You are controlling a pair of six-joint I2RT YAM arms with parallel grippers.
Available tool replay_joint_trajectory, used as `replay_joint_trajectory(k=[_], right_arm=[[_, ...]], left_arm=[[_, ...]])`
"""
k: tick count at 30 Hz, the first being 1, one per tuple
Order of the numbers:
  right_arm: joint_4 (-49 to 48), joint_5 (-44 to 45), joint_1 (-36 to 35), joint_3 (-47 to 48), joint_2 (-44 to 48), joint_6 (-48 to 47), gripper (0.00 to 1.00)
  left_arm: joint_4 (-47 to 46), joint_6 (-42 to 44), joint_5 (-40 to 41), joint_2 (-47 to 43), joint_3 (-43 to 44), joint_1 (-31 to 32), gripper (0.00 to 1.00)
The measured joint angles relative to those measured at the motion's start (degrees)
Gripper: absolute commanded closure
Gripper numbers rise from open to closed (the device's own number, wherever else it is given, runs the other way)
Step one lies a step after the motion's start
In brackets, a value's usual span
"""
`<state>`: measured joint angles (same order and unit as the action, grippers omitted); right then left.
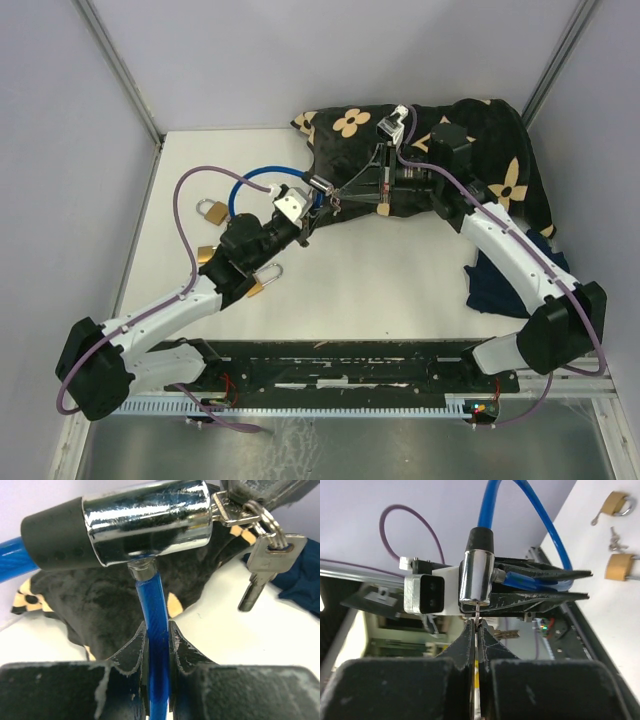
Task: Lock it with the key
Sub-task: Lock the lock.
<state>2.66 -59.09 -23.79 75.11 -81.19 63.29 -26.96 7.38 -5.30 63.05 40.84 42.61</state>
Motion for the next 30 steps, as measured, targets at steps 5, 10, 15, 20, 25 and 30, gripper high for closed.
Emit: replay_joint_trajectory(k=[5,10,15,20,25,30], right_arm=[[-12.55,0.04,0.28,-5.55,-0.81,15.91,0.98],[-20.39,0.17,0.33,-8.41,-2.34,27.45,0.99],[-22.77,0.13,0.35,-8.59,-3.43,33.4,0.99],[-23.21,0.04,0.35,-8.7,-3.8,34.86,0.98],[-23.28,-0.22,1.2,-9.49,-4.09,35.04,0.99],[-23.26,-0.5,2.69,-9.49,-4.37,34.86,0.98]], left_arm=[[-0.72,3.65,2.29,0.35,0.0,0.0,0.97],[-1.49,5.7,3.85,1.57,0.0,-0.02,0.97],[-2.12,6.84,4.37,2.08,0.0,-0.04,0.97],[-2.23,7.69,4.68,2.08,0.04,-0.09,0.97],[0.2,8.48,2.58,3.15,1.77,-1.36,0.97],[4.94,8.5,-1.9,4.85,5.46,-3.08,0.97]])
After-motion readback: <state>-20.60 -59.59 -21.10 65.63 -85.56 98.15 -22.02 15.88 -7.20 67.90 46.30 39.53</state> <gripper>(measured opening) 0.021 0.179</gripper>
